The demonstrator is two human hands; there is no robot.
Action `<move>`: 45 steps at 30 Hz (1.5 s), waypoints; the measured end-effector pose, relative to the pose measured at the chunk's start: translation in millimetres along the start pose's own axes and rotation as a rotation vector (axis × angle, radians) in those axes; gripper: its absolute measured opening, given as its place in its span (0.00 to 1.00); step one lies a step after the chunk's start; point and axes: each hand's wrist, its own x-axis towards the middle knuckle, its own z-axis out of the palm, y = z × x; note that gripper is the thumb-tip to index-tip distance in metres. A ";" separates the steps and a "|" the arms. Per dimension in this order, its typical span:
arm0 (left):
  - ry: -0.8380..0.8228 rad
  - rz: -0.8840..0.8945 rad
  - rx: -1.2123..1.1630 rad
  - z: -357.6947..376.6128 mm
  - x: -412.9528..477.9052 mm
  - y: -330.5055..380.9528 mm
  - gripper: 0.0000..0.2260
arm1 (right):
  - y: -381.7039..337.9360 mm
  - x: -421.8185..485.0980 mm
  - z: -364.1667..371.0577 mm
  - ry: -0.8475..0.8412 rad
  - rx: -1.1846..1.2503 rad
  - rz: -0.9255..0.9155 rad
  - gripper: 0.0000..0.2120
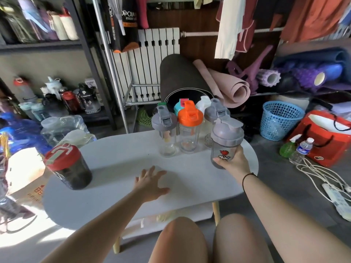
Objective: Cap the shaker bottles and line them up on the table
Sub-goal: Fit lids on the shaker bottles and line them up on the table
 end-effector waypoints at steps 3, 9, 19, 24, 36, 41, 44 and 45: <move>0.013 -0.006 0.020 3.5 -1.7 -1.2 0.31 | 5.5 0.0 -0.1 -0.009 -0.007 0.021 0.37; 0.018 0.014 0.011 7.2 -0.5 -8.0 0.31 | 10.7 6.0 -5.0 0.032 0.003 0.033 0.35; 0.022 0.014 0.013 7.0 0.3 -7.0 0.31 | 13.7 7.3 -11.4 -0.014 -0.053 0.024 0.34; 0.052 0.008 0.001 10.6 -4.1 -7.2 0.30 | 20.5 7.4 -7.2 -0.061 -0.003 0.061 0.39; 0.754 -0.652 -0.829 29.3 -54.9 -45.4 0.38 | 20.0 -4.7 8.8 -0.037 -0.099 0.195 0.43; 0.917 -0.789 -1.103 15.7 -62.7 -58.4 0.44 | 11.9 -16.9 19.2 0.018 -0.200 0.321 0.52; 0.971 -0.842 -1.196 7.9 -63.5 -71.4 0.48 | 4.0 -24.7 32.1 0.009 -0.328 0.438 0.59; 0.990 -0.855 -1.235 3.7 -63.4 -76.2 0.49 | 3.9 -25.6 38.5 -0.040 -0.360 0.464 0.59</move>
